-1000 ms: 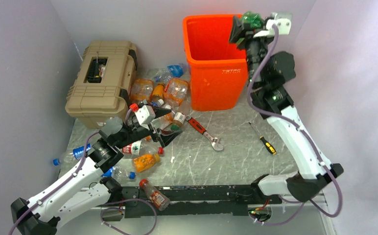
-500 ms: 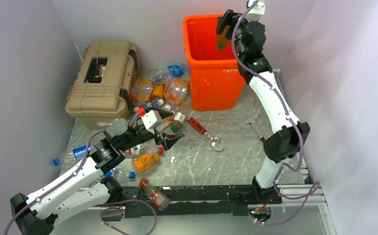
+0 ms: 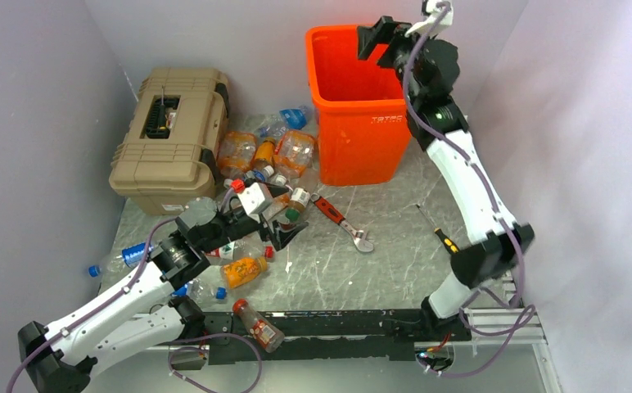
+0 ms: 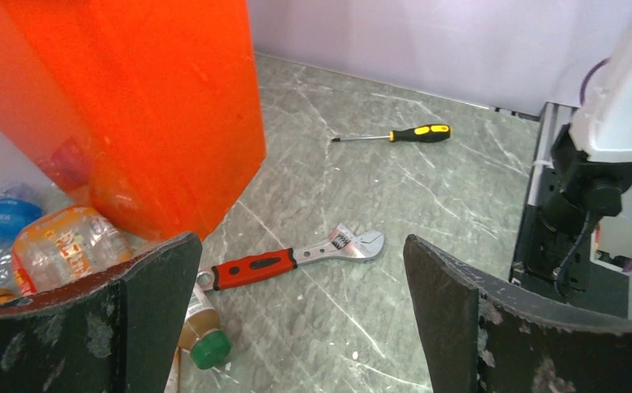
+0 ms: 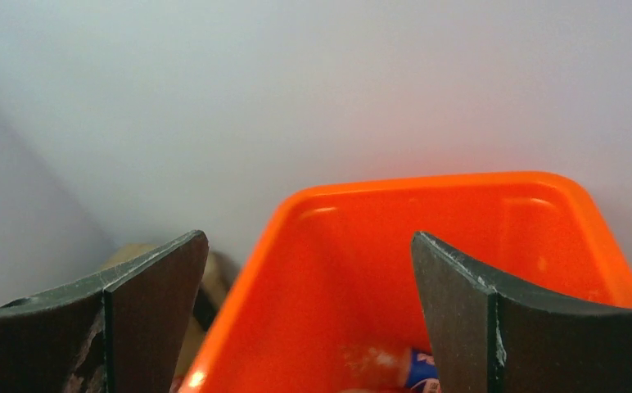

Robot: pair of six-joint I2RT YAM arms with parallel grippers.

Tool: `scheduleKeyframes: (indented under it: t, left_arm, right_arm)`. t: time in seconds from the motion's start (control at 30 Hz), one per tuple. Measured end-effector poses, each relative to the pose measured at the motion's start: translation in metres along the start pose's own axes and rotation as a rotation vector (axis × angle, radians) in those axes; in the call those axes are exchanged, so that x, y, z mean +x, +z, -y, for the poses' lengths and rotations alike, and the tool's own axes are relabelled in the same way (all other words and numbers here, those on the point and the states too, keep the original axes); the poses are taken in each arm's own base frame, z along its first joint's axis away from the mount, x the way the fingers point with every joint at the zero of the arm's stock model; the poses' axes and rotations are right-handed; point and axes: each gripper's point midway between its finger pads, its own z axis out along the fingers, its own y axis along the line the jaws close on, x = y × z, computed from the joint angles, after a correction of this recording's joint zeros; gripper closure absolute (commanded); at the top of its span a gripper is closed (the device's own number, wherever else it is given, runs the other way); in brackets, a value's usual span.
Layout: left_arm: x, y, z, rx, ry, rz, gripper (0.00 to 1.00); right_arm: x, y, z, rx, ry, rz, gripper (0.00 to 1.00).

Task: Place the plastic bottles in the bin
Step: Pick up the plastic bottle at the center of the board.

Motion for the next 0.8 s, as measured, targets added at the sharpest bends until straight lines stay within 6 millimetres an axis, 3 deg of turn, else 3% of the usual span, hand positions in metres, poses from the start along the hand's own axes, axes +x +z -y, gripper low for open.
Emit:
scheduleKeyframes:
  t: [0.1,0.17,0.23,0.27,0.3,0.4,0.5,0.6,0.63,0.7,0.8]
  left_arm:
    - [0.002,0.002,-0.008,-0.040,-0.004,-0.017,0.01]
    - [0.003,0.004,-0.017,-0.085,-0.007,-0.037,0.02]
    - [0.005,0.006,-0.026,-0.134,-0.006,-0.060,0.02]
    - [0.006,0.007,-0.030,-0.155,-0.005,-0.071,0.03]
    - [0.009,0.007,-0.035,-0.176,0.000,-0.088,0.03]
    - [0.018,0.009,-0.045,-0.235,0.014,-0.147,0.04]
    - [0.034,0.014,-0.052,-0.278,0.029,-0.229,0.04]
    - [0.051,0.016,-0.056,-0.306,0.043,-0.314,0.05]
    - [0.057,0.017,-0.058,-0.317,0.048,-0.339,0.05]
    - [0.066,0.016,-0.061,-0.336,0.058,-0.380,0.05]
    - [0.084,0.016,-0.071,-0.384,0.080,-0.465,0.05]
  right_arm:
    - [-0.022,-0.048,-0.044,-0.124,0.022,0.039,0.00]
    - [-0.033,-0.101,-0.089,-0.271,0.042,0.073,0.01]
    - [-0.030,-0.154,-0.122,-0.404,0.065,0.085,0.01]
    - [-0.024,-0.182,-0.128,-0.459,0.073,0.083,0.02]
    - [-0.014,-0.193,-0.134,-0.488,0.080,0.062,0.03]
    - [0.022,-0.231,-0.124,-0.514,0.092,0.012,0.03]
    - [0.085,-0.259,-0.102,-0.485,0.104,-0.109,0.03]
    - [0.166,-0.291,-0.067,-0.401,0.108,-0.291,0.03]
    - [0.182,-0.300,-0.058,-0.379,0.112,-0.326,0.03]
    - [0.207,-0.318,-0.041,-0.332,0.121,-0.381,0.03]
    - [0.220,-0.334,-0.026,-0.288,0.149,-0.398,0.03]
